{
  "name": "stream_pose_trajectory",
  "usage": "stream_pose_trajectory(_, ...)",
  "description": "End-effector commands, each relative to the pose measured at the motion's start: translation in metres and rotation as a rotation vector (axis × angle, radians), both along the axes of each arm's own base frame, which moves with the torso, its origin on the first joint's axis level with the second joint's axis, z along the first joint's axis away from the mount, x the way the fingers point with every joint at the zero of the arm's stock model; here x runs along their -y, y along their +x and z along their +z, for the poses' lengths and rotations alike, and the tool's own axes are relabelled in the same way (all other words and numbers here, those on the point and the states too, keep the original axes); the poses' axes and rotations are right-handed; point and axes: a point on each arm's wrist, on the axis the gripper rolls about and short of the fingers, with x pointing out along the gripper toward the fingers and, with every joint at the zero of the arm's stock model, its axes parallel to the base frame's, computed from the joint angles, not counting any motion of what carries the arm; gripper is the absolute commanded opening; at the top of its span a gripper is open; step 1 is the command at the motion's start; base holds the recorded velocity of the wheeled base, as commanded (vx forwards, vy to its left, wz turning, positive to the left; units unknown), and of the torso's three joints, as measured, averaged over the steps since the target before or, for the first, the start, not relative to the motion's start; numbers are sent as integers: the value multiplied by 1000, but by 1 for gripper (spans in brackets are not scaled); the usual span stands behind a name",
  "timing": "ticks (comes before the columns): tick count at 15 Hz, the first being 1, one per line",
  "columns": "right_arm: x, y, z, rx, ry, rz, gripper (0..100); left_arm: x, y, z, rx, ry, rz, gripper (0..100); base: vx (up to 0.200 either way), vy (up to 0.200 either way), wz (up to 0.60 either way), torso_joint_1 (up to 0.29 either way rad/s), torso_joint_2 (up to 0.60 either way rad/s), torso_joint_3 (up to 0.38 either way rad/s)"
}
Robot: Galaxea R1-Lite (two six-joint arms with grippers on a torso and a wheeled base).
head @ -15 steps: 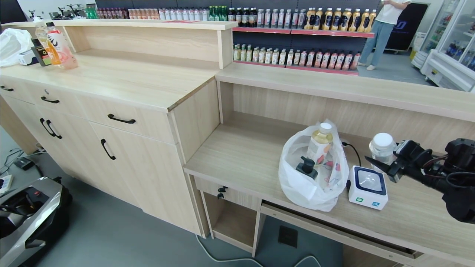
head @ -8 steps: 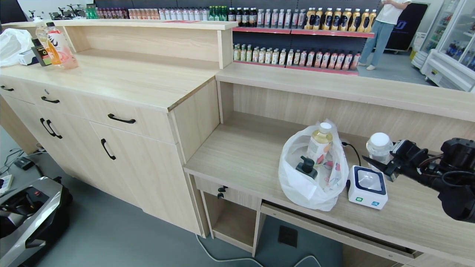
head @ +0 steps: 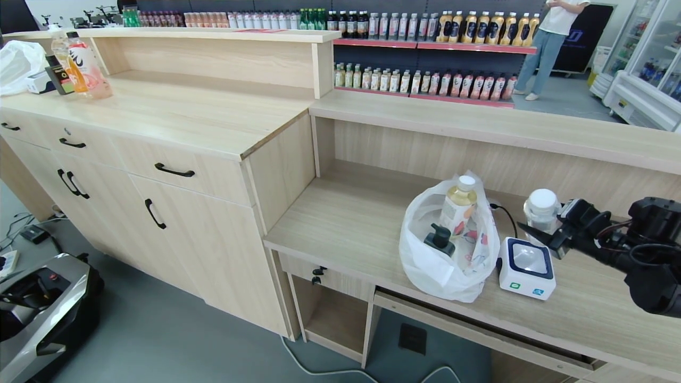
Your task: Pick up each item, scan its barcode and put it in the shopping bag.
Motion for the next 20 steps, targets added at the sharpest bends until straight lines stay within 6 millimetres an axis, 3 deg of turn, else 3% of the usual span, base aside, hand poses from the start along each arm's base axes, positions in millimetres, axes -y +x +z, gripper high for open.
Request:
stream_pose_trajectory(1,0,-19,30,28,53,-23,0,0,0,0,0,0,1,0,0,0,0,0,0,0)
stream_pose_trajectory(3,17,-61,59,1,156,-127,0,0,0,0,0,0,1,0,0,0,0,0,0,0)
stream_pose_trajectory(5,30,-106,72,-64,247,-242,0,0,0,0,0,0,1,0,0,0,0,0,0,0)
stream_pose_trajectory(7,46,-137,75,-103,299,-365,0,0,0,0,0,0,1,0,0,0,0,0,0,0)
stream_pose_trajectory(9,58,-151,72,-171,410,-451,0,0,0,0,0,0,1,0,0,0,0,0,0,0)
stream_pose_trajectory(11,56,-155,73,-235,623,-474,0,0,0,0,0,0,1,0,0,0,0,0,0,0)
stream_pose_trajectory(15,52,-157,73,-265,674,-495,0,0,0,0,0,0,1,0,0,0,0,0,0,0)
stream_pose_trajectory(18,46,-146,73,-280,716,-488,0,0,0,0,0,0,1,0,0,0,0,0,0,0)
stream_pose_trajectory(20,32,-127,80,-228,820,-598,0,0,0,0,0,0,1,0,0,0,0,0,0,0)
